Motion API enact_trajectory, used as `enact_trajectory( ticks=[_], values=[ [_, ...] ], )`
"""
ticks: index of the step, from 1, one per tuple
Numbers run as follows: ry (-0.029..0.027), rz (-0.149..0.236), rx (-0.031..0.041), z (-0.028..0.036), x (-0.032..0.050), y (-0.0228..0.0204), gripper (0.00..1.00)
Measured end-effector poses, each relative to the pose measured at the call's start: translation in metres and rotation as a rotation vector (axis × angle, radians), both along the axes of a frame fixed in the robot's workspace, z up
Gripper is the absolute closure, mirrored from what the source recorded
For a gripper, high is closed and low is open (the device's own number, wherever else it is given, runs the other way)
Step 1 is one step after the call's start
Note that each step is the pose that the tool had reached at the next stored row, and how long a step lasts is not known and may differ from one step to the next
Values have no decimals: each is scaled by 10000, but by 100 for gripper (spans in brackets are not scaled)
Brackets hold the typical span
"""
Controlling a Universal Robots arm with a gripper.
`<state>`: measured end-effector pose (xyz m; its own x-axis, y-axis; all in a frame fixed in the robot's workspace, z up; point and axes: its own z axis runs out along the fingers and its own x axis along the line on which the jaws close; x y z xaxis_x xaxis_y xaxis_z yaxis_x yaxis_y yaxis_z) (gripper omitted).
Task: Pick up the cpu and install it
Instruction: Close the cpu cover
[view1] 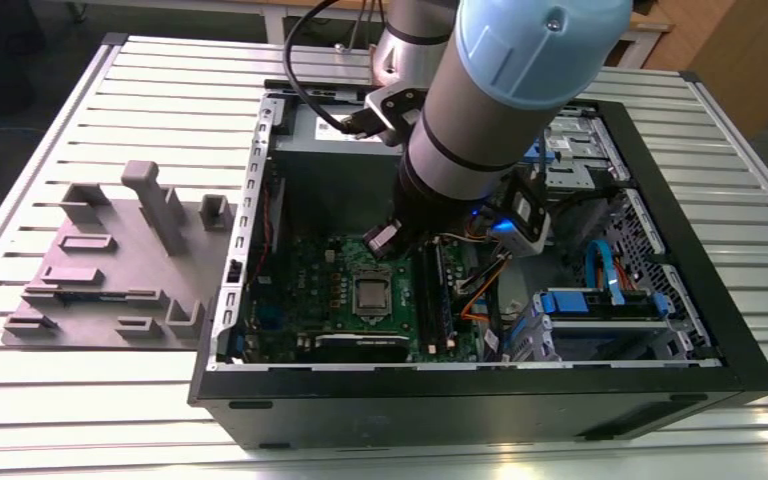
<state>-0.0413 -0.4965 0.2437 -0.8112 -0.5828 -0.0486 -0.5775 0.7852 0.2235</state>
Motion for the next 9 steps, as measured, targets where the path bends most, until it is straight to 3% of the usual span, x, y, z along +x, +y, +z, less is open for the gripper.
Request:
enact_trajectory(
  ticks=[9],
  values=[
    [0,1,-17,0,0,-31,89]
  ],
)
